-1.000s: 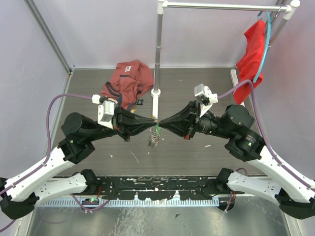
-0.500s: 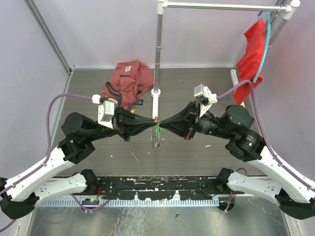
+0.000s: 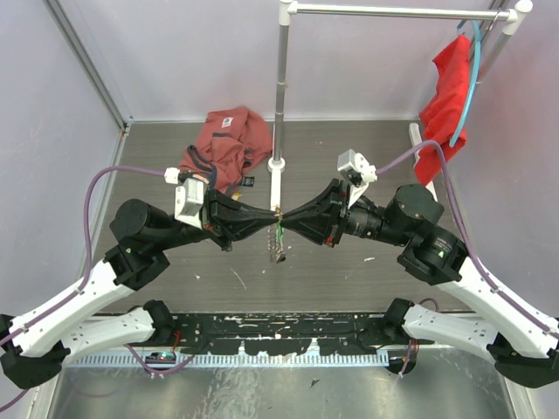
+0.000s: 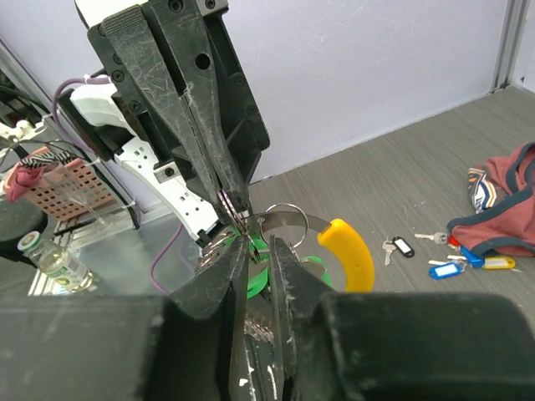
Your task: Put the keys on the keyring
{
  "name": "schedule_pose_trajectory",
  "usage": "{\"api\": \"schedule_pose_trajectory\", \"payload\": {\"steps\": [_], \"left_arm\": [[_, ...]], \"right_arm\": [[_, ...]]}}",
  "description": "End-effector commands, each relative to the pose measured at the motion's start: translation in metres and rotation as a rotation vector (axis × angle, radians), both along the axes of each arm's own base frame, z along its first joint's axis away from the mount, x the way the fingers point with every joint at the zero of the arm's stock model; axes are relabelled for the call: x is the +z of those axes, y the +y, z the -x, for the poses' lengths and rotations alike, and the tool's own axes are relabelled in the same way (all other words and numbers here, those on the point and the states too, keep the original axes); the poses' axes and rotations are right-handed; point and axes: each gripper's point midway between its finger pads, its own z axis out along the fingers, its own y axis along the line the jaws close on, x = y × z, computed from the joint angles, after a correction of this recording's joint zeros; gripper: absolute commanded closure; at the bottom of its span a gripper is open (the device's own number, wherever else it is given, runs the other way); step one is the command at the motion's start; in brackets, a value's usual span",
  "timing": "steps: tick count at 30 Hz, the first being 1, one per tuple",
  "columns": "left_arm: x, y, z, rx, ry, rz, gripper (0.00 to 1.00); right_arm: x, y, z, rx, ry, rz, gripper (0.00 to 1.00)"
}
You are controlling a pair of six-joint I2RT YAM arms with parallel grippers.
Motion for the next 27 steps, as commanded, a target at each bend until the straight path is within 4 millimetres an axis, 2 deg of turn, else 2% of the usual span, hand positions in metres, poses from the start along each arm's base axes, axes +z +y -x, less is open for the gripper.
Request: {"api": "schedule_pose_trajectory", "payload": {"steps": [1,8,19,23,27], "left_arm": [[0.026,0.007,0.009,-0.019,-0.052,0.084,1.0],[0.032,0.01,0.012,-0.027,-0.051,0.111,1.0],[0.034,0.006,0.017,-0.072,-0.043,0.122,1.0],[0.033,0.005,0.016,-0.073,-0.041,0.12,1.0],[0.032,0.005,0.016,-0.073,-0.04,0.12,1.0]], "right_arm": [[0.033,-0.012,0.004,-0.027,-0.127,-0.053,0.77],[0.052,-0.018,0.015,0.01,-0.287,-0.096,0.71],[0.058,-0.007,0.019,0.069,-0.339,-0.121,0.71],[0.057,-0.004,0.02,0.088,-0.338,-0.12,0.75],[0.056,-0.002,0.021,0.099,-0.335,-0.116,0.85]]}}
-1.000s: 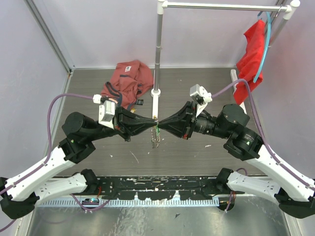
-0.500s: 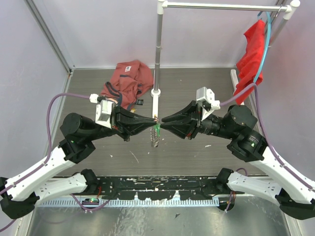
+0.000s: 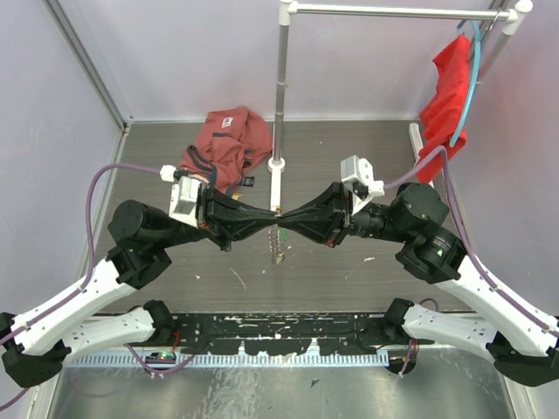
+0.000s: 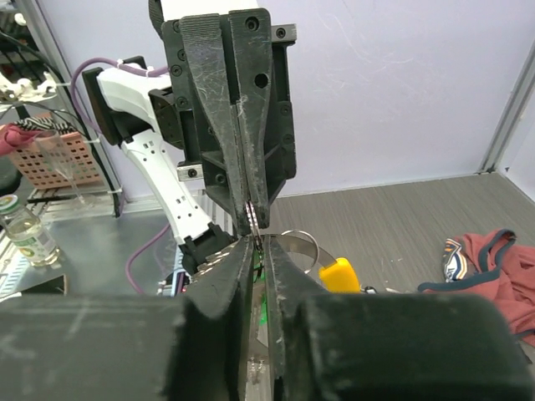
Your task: Put the keys on the keyring
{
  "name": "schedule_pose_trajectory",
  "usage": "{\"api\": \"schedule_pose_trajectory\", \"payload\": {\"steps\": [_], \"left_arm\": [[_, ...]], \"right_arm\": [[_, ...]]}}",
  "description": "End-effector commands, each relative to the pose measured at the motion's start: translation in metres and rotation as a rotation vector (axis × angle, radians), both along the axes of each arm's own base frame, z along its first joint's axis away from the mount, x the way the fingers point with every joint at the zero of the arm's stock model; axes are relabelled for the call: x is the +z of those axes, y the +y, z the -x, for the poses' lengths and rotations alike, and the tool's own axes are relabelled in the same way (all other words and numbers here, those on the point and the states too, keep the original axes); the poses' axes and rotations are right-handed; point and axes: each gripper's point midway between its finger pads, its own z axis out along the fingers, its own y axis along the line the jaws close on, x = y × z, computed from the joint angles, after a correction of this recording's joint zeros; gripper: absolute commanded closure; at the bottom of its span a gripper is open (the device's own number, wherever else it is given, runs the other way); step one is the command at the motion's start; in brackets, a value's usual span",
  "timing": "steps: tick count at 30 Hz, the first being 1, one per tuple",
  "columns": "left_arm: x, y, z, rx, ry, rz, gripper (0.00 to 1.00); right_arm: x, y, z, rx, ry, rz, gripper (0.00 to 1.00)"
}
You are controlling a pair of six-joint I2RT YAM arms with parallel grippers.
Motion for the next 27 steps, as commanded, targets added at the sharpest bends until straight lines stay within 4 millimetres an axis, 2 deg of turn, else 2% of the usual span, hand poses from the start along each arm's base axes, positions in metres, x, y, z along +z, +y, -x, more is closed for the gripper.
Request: {"api": "schedule_pose_trajectory", "payload": {"steps": [1,3,7,8,11,12,13,17,27], "left_arm": [[0.016,0.005,0.006,-0.011,-0.041,0.059,1.0],[0.016,0.006,0.007,-0.01,-0.041,0.06,1.0],[0.014,0.005,0.005,-0.006,-0.038,0.05,1.0],[0.013,0.005,0.006,-0.006,-0.038,0.042,0.97],[0.006,0.003,0.007,-0.011,-0.05,-0.014,0.72],[0.006,0.004,0.007,-0.011,-0.057,-0.037,0.67],[0.0,0.003,0.007,-0.01,-0.058,-0.07,0.63],[-0.012,0.003,0.005,0.004,-0.065,-0.146,0.54],[-0.028,-0.005,-0.01,0.051,-0.052,-0.223,0.5]], "right_arm": [[0.032,-0.004,0.01,0.029,-0.076,-0.078,0.91],[0.031,-0.004,0.011,0.035,-0.076,-0.076,0.98],[0.035,-0.006,0.013,0.036,-0.088,-0.06,0.99],[0.036,-0.008,0.013,0.029,-0.092,-0.043,0.99],[0.032,-0.014,0.009,-0.005,-0.087,0.043,0.99],[0.025,-0.016,0.01,-0.009,-0.081,0.091,0.99],[0.029,-0.019,0.01,-0.018,-0.085,0.103,0.99],[0.008,-0.029,0.004,-0.061,-0.04,0.271,0.99],[-0.051,-0.034,-0.014,-0.105,0.128,0.625,0.99]]}}
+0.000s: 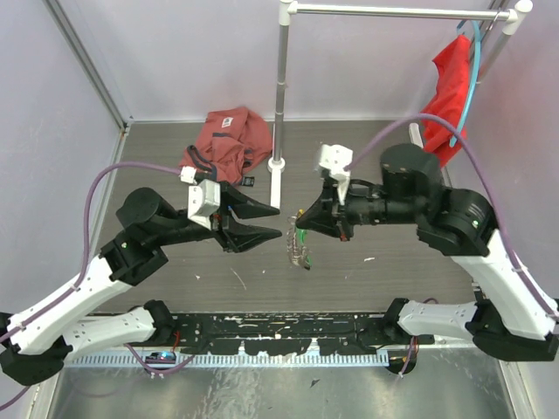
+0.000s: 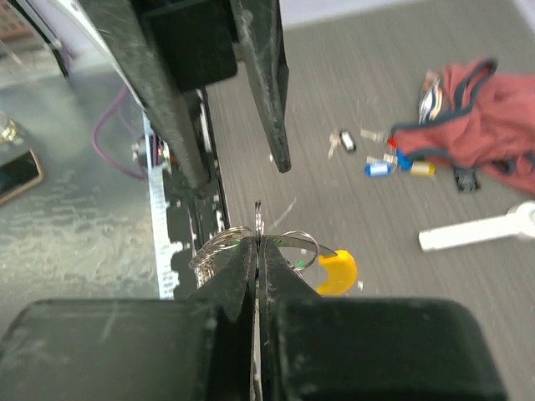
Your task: Put the keys on the keyring
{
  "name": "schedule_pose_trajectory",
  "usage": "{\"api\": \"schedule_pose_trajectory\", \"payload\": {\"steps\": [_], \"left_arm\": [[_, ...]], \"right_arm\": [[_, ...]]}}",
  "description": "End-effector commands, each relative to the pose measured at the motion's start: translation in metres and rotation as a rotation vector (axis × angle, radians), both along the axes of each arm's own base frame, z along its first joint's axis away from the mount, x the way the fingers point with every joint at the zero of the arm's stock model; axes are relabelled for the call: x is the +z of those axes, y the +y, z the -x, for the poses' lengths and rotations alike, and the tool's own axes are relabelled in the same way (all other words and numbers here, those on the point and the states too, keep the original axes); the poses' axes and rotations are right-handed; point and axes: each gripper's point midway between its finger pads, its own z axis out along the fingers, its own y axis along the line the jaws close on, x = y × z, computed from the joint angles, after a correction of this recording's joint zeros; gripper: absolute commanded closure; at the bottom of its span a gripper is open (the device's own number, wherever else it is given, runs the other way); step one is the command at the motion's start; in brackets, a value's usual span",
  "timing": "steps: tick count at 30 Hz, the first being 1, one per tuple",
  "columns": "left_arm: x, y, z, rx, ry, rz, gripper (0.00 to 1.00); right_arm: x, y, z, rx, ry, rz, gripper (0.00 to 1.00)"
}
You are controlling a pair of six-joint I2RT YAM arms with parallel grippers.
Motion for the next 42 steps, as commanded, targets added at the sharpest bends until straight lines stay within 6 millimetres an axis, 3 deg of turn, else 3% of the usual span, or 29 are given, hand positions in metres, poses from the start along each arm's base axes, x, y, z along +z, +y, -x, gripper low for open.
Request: {"api": "schedule_pose_trajectory", "payload": {"steps": [1,5,16,29,38,42], "left_arm": [[-0.001,-0.003,-0.005,0.02,-0.013,-0.031,0.5],[-0.01,-0.006,-0.009,0.025,-0.001,-0.053,0.5],[-0.041,-0.023,-0.017,-0.004,0.032,-0.171,0.52],[-0.052,-0.036,-0.016,-0.065,0.027,-0.226,0.54],[-0.058,-0.039,-0.015,-0.087,0.034,-0.251,0.63],[-0.057,-0.04,-0.014,-0.092,0.035,-0.252,0.72]], "right_arm": [[-0.037,-0.008,-0.01,-0.054,0.072,0.194,0.99],[-0.05,-0.013,-0.018,-0.097,0.085,0.261,0.99],[-0.056,-0.013,-0.016,-0.08,0.093,0.29,0.99],[-0.058,-0.01,-0.006,-0.014,0.102,0.274,0.99],[-0.054,-0.009,-0.004,-0.001,0.093,0.255,0.99],[-0.056,-0.008,-0.003,0.003,0.099,0.258,0.99]]}}
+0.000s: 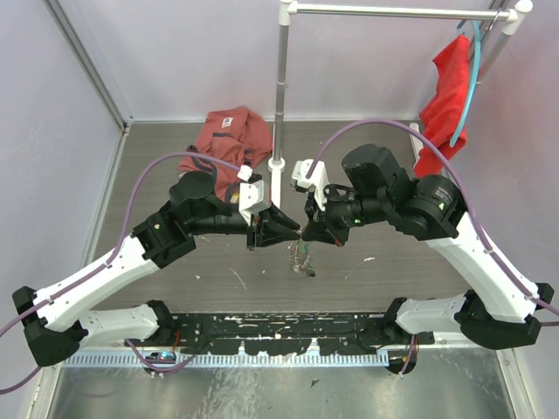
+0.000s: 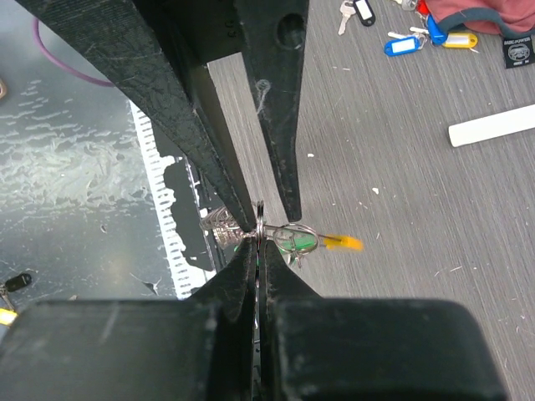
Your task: Put the keys on the keyring
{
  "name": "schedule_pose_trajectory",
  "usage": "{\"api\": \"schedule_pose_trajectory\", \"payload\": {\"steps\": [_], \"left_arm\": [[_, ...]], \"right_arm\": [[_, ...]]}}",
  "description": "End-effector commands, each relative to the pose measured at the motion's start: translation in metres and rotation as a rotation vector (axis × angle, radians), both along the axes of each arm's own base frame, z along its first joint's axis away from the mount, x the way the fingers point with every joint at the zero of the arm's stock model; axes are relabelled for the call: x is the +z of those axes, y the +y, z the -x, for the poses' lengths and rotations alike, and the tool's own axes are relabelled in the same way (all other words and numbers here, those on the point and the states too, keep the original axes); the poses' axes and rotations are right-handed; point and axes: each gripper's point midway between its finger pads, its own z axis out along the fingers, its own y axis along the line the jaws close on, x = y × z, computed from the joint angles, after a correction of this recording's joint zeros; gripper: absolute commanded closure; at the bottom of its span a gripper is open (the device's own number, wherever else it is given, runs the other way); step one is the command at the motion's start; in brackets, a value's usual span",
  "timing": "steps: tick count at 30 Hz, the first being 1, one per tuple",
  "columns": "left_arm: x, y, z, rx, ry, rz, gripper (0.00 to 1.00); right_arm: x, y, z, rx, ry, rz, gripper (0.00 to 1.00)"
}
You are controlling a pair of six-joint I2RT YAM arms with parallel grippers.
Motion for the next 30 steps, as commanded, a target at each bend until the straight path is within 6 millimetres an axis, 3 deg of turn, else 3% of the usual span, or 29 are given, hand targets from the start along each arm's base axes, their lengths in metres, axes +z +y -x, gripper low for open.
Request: {"api": "schedule_pose_trajectory", "payload": {"steps": [1,6,8,12,16,19,25,30], "left_arm": [[0.018,0.0,0.006,-0.028,-0.029,0.028,0.76],[0.021,0.001,0.008,-0.035,-0.029,0.033,1.0],[0.021,0.002,0.009,-0.036,-0.026,0.036,1.0],[0.029,0.006,0.01,-0.019,-0.031,0.074,1.0],[0.042,0.016,0.007,0.056,-0.03,0.18,1.0],[0.049,0.025,0.006,0.098,-0.028,0.245,1.0],[0.067,0.041,0.011,0.131,-0.017,0.389,1.0],[0.083,0.049,0.016,0.132,-0.006,0.474,1.0]], "right_arm": [[0.019,0.004,0.004,0.034,-0.05,-0.078,0.99],[0.019,0.006,0.002,0.034,-0.054,-0.085,0.99],[0.021,0.006,0.002,0.028,-0.061,-0.099,0.98],[0.034,0.009,-0.002,-0.004,-0.098,-0.168,0.79],[0.056,0.007,-0.008,-0.073,-0.159,-0.299,0.69],[0.076,0.005,-0.014,-0.155,-0.198,-0.442,0.65],[0.098,0.0,-0.014,-0.262,-0.158,-0.691,0.62],[0.106,0.013,-0.001,-0.197,-0.061,-0.828,0.62]]}}
